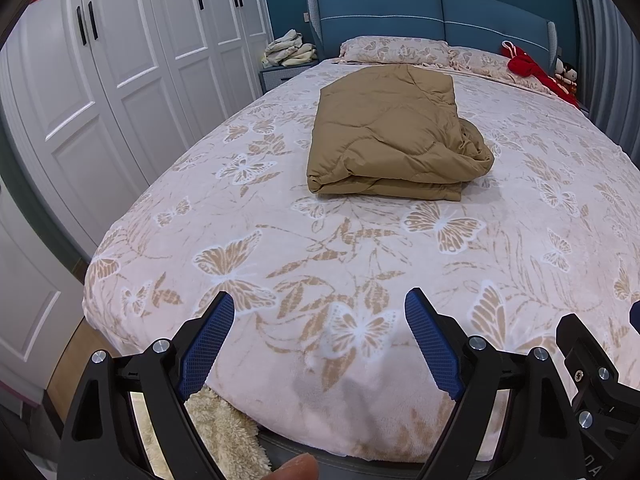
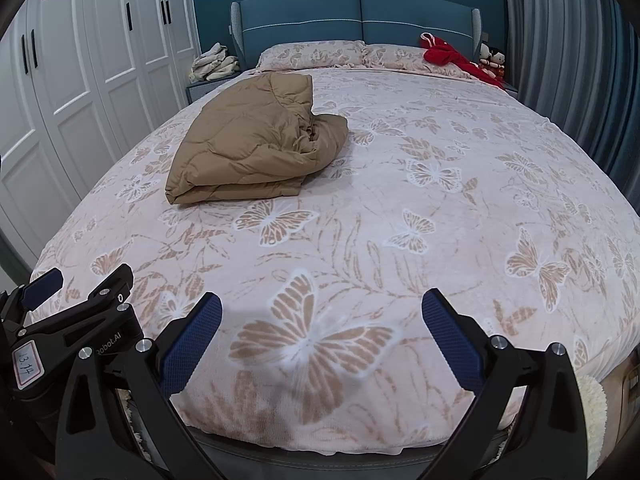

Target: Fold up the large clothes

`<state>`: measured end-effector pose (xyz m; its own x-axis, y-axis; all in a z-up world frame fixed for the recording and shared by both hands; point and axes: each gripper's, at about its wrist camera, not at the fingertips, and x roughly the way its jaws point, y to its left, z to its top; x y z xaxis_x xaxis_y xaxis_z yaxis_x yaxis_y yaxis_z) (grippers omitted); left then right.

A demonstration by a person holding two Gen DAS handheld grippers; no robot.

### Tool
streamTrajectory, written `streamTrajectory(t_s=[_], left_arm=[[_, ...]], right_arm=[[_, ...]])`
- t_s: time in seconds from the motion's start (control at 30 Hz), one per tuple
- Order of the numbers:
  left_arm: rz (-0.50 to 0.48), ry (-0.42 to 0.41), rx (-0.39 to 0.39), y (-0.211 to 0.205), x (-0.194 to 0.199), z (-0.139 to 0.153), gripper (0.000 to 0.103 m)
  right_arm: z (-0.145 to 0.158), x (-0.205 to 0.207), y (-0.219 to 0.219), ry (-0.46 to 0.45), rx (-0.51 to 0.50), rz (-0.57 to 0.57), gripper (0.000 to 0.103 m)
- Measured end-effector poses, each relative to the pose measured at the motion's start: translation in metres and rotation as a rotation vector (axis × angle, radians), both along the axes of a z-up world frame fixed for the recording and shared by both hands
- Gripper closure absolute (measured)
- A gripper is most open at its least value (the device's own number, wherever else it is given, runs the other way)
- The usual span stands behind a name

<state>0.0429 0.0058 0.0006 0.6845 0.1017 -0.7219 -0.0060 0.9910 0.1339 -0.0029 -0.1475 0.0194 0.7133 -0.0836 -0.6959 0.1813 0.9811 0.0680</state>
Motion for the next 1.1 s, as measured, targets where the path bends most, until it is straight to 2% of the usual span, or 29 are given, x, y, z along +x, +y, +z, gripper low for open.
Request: streamTrajectory(t_s=[1.1], left_arm=[[0.003,0.007,0.004,0.0032,0.0020,-0.0013,0.021]], right_arm=[[-0.0013,0.0005,0.0038,0.003,0.004,-0.004,0.005]])
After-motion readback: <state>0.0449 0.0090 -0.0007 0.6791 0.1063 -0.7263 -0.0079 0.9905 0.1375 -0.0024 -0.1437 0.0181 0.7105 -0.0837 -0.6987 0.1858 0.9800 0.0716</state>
